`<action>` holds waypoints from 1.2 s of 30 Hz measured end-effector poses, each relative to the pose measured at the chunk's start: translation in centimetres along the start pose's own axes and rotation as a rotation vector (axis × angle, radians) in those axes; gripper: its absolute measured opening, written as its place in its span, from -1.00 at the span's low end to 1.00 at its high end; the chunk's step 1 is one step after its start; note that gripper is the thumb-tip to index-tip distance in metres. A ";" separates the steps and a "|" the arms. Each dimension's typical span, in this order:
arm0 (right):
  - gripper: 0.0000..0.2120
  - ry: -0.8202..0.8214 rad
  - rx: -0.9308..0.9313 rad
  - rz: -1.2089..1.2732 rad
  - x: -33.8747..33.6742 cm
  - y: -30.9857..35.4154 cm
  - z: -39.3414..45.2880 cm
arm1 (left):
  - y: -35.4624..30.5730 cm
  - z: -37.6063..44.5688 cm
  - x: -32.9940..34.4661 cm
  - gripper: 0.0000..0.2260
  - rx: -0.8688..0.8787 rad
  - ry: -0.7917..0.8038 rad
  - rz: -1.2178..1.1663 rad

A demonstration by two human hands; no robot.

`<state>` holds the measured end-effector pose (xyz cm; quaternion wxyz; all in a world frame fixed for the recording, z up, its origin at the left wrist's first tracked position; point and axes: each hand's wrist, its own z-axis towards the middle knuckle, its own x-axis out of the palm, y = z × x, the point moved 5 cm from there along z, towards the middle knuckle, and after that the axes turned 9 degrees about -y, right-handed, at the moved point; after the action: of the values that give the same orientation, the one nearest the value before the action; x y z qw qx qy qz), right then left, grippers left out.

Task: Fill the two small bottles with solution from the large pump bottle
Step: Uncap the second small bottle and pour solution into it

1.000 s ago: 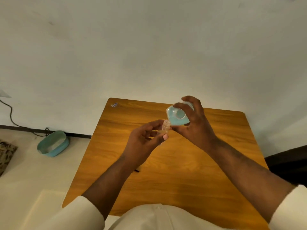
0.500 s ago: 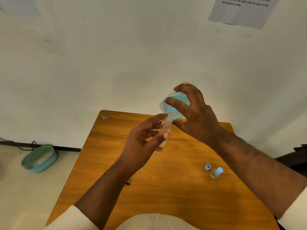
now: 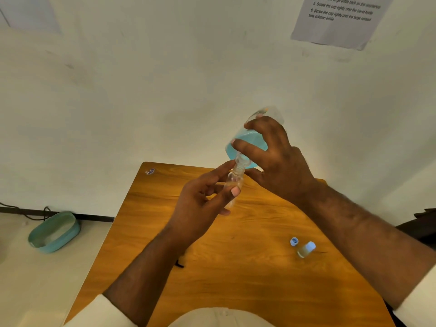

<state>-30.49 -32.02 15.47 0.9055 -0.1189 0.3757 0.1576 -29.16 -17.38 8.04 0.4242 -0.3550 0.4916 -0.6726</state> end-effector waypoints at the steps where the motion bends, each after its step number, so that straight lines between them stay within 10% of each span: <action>1: -0.48 0.001 -0.002 -0.003 -0.1 0.0 0.0 | 0.0 0.0 0.0 -0.56 0.002 0.002 0.002; 36: -0.47 0.001 -0.108 -0.135 0.0 -0.8 0.6 | -0.4 0.5 0.3 -0.56 0.021 -0.001 0.032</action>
<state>-29.81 -32.56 15.93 0.9062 -0.1926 0.3582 0.1161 -28.90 -17.82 8.60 0.4387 -0.3428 0.4899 -0.6708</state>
